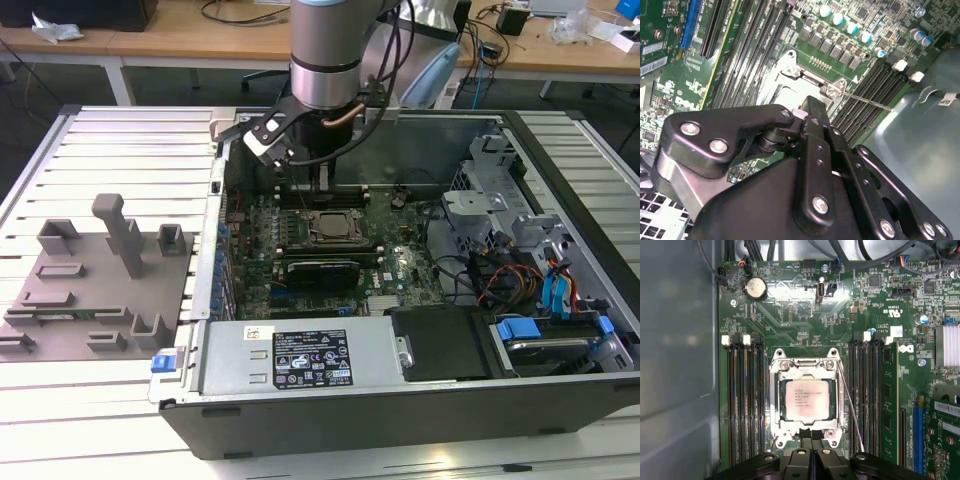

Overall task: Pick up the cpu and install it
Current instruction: 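Close the cpu cover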

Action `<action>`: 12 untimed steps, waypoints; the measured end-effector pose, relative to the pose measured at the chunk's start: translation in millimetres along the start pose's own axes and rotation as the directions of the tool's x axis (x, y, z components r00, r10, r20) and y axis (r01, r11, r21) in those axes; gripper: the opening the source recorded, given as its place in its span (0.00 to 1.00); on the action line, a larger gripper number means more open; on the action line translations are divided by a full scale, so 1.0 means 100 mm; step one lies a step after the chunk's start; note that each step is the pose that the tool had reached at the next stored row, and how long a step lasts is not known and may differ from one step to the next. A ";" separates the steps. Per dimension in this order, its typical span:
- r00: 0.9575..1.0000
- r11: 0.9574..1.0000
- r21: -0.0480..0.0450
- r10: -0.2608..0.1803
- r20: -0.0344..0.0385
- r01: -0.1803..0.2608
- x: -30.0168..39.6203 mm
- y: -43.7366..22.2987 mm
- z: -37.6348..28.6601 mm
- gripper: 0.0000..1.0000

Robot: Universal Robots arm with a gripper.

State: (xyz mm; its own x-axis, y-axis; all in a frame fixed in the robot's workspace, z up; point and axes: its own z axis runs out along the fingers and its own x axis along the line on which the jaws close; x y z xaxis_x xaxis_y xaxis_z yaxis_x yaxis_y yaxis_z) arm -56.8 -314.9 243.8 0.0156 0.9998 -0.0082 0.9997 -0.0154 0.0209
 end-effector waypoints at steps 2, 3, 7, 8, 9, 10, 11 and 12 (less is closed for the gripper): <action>1.000 1.000 0.000 0.000 0.000 0.000 0.000 0.018 0.000 0.11; 1.000 1.000 0.000 0.000 0.000 0.000 0.001 0.029 0.001 0.11; 1.000 1.000 0.000 0.000 0.000 0.000 0.001 0.076 0.002 0.11; 1.000 1.000 0.000 0.000 0.000 0.000 0.001 0.087 0.002 0.11; 1.000 1.000 0.000 0.000 0.000 0.000 0.002 0.102 0.002 0.11; 1.000 1.000 0.000 0.000 0.000 0.000 0.002 0.115 0.003 0.11; 1.000 1.000 0.000 0.000 0.000 0.000 0.002 0.128 0.003 0.11; 1.000 1.000 0.000 0.000 0.000 0.000 0.003 0.141 0.003 0.11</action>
State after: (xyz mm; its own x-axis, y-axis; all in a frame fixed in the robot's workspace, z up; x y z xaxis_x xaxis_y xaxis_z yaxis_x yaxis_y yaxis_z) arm -42.7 -314.9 243.8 0.0156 0.9998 -0.0082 0.9997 -0.0154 0.0209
